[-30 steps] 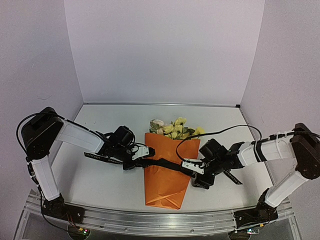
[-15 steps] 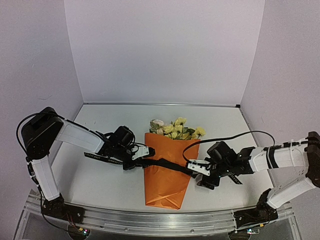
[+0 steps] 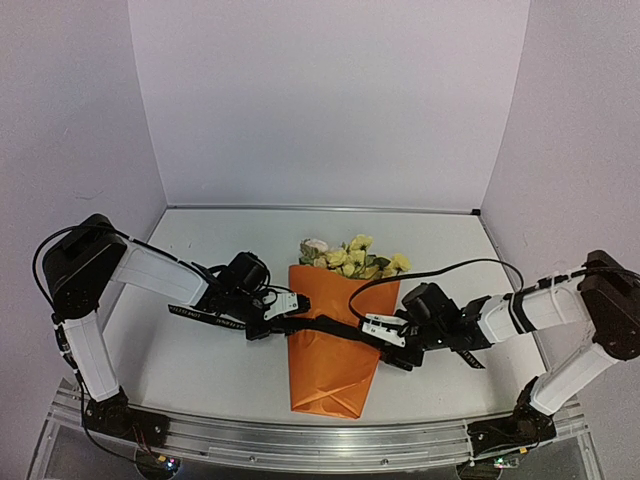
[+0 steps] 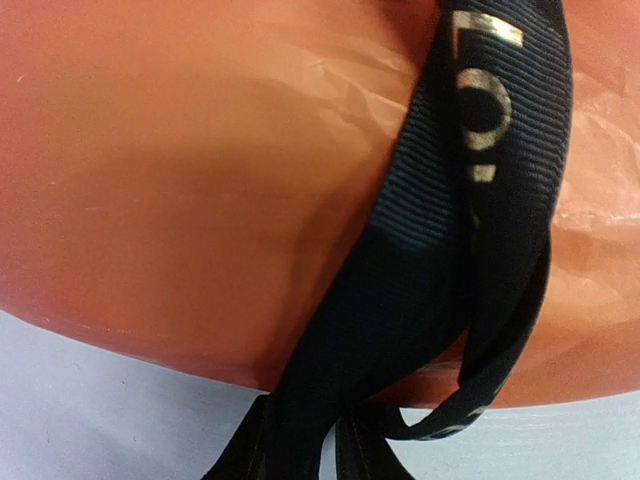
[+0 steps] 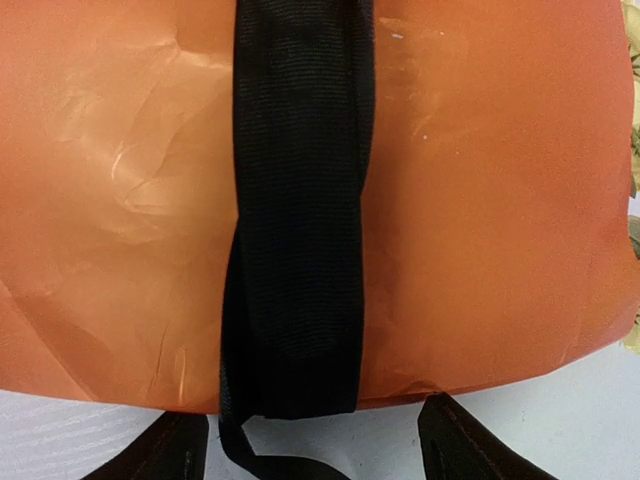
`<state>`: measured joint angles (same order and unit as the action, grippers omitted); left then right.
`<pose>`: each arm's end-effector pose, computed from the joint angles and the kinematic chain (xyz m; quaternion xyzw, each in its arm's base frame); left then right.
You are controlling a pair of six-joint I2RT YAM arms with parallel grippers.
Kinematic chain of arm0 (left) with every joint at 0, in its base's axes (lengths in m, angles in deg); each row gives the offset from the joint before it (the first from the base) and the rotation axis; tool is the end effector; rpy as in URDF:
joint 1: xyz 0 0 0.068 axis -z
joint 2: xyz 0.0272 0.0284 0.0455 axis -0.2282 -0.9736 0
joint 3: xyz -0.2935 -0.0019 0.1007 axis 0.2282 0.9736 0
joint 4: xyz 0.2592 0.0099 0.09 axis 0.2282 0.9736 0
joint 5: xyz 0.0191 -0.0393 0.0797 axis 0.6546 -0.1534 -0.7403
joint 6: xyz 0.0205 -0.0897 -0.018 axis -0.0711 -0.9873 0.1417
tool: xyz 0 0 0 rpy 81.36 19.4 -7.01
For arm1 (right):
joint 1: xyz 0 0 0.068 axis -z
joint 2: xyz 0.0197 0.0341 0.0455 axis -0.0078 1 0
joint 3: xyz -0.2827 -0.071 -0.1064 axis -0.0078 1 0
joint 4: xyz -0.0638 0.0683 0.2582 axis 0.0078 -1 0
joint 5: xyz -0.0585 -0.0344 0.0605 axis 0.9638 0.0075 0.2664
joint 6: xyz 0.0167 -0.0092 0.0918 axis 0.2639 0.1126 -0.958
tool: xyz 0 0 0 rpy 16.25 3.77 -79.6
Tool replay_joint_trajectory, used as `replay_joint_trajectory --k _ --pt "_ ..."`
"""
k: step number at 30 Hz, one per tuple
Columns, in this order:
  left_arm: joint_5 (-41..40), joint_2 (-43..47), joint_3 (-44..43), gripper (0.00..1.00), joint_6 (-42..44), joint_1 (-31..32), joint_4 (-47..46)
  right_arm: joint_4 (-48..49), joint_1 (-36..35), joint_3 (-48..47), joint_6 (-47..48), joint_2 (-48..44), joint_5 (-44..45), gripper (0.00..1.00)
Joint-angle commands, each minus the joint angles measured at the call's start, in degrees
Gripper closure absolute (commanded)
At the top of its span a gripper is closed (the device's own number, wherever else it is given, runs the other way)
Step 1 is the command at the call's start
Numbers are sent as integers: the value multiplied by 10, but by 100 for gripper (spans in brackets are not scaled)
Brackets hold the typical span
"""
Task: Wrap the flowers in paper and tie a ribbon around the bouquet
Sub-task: Tie the ribbon around the folded bouquet.
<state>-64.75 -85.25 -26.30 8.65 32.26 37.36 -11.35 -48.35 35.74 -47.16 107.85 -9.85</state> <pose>0.2631 -0.2947 0.1117 0.6519 0.6851 -0.1295 0.2982 0.2020 0.2386 0.1251 -0.6298 0.6948 0.0722 0.3396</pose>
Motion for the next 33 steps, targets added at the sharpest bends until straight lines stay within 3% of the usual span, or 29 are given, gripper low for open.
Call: replay_joint_trajectory --k 1,10,16,19,22,25,29,33 --pt "-1 16 -7 79 -4 2 -10 30 -1 -10 -16 0 17 33" --pt "-7 29 -1 81 -25 1 -8 5 -1 30 -69 -35 28 71" --pt "-17 47 15 85 -42 2 -16 -10 -2 35 -91 -42 39 86" --pt "-24 53 14 89 -49 2 -13 -12 -1 23 -103 -30 80 98" --pt "-38 63 17 98 -58 2 -12 -24 -1 -2 -123 -17 140 100" --pt "-68 70 16 100 -89 2 -10 -83 -1 -37 -163 -14 170 100" --pt "-111 80 6 100 -188 2 13 -166 -1 -78 -237 -12 199 100" --pt "-168 96 19 100 -366 1 13 -245 4 -105 -345 -4 264 100"
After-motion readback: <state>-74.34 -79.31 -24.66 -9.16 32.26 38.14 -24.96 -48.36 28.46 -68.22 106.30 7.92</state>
